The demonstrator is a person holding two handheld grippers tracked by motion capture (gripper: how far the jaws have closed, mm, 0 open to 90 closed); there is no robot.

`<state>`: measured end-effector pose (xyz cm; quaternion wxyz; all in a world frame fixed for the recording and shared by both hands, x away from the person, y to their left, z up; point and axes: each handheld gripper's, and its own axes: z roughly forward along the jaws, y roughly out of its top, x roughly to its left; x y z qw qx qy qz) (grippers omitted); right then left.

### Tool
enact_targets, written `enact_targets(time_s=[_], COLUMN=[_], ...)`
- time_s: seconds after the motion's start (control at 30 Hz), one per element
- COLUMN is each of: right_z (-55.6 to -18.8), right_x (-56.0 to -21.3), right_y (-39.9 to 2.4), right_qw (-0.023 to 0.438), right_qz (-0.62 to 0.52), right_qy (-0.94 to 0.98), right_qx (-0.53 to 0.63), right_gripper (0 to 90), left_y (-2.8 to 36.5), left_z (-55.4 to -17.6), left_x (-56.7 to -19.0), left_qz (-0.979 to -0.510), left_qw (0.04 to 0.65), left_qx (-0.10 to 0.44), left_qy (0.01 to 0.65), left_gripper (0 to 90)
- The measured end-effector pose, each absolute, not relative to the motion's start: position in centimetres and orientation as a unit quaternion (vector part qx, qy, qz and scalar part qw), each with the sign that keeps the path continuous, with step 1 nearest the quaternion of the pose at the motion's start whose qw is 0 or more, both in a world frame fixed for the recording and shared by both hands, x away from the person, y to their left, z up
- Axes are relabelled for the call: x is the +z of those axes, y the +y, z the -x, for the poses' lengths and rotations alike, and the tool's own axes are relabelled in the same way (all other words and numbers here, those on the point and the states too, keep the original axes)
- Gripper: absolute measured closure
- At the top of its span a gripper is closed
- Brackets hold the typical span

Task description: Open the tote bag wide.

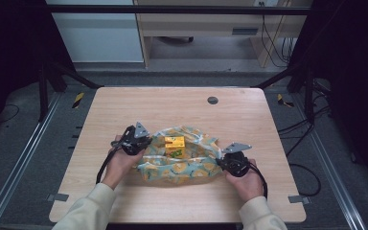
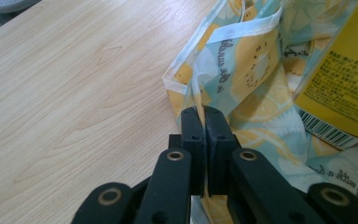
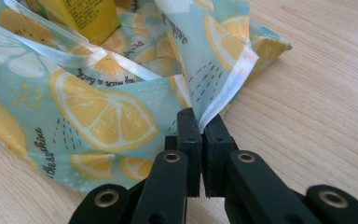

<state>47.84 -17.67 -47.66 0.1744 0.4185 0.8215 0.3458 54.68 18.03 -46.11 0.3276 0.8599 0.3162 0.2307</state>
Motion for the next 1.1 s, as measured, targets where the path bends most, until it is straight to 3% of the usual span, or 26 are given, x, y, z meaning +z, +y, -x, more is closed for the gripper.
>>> enact_targets(time_s=[1.1], right_z=[-47.1], right_x=[-47.4], right_y=[-18.1], right_qw=[0.185], right_qz=[-0.415], right_qy=[0.828], right_qx=[0.328], right_gripper=[89.4], left_y=[18.7], left_z=[-54.3], left_x=[-47.6], left_qz=[-0.859], left_qw=[0.317], left_qx=[0.234], left_qy=[0.328], left_gripper=[87.6])
